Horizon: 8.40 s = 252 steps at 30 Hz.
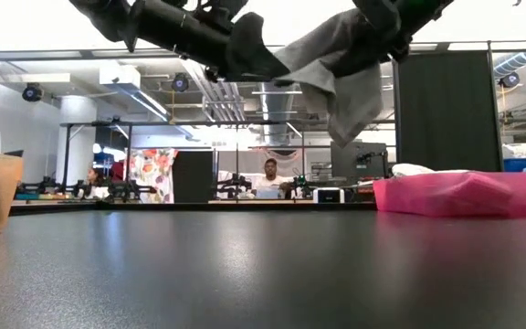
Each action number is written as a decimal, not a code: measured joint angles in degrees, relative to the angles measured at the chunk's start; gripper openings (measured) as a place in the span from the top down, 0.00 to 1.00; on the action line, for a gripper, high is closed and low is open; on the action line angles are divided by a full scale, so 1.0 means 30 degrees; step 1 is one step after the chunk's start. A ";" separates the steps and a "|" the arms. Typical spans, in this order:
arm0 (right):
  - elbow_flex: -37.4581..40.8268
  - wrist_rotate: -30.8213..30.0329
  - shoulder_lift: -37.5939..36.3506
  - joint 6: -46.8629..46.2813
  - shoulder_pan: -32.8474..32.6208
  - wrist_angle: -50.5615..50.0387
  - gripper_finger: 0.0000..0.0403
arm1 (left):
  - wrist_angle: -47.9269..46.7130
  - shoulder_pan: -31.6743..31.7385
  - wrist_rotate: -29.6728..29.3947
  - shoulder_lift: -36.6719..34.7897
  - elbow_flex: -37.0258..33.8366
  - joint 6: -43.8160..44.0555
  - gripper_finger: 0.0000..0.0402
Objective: Sort towels by color in basket
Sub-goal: Put the gray microfiber towel into the pink bin, then put the black kitchen towel into the orange bin
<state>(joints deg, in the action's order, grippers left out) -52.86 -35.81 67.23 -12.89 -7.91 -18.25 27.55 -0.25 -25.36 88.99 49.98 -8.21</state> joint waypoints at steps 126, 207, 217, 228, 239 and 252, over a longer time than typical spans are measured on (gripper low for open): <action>-0.1270 -0.3107 0.0799 -1.2351 0.8664 -1.3119 0.51 | -0.1479 -0.0189 -0.1350 -0.9821 -0.5326 0.1502 0.30; 0.5281 -0.4978 0.1905 -0.7998 1.3532 -0.2212 0.98 | -0.1224 -0.0189 -0.1344 -0.9814 -0.5668 0.2005 0.30; 0.6084 -0.5133 0.3650 -0.9119 1.3386 -0.1118 0.98 | -0.1250 -0.0189 -0.1342 -0.9814 -0.5668 0.2005 0.30; 0.4792 -0.5228 0.0416 -0.7682 1.2584 -0.3371 0.98 | -0.1216 -0.0189 -0.0816 -0.9814 -0.5668 0.2643 0.30; 0.2980 -0.2291 -0.3301 -0.5650 0.8052 -0.5372 0.98 | -0.1187 -0.1068 0.2650 -0.9566 -0.5668 0.4133 0.30; 0.1023 0.3968 -0.2552 -0.5975 -0.0982 -0.6192 0.98 | 0.1923 -0.3178 0.2621 -0.6596 -0.5668 0.5464 0.30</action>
<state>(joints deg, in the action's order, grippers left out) -49.79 -23.91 59.57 -30.81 -10.86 -36.83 33.32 -9.78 -17.50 69.20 32.97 8.18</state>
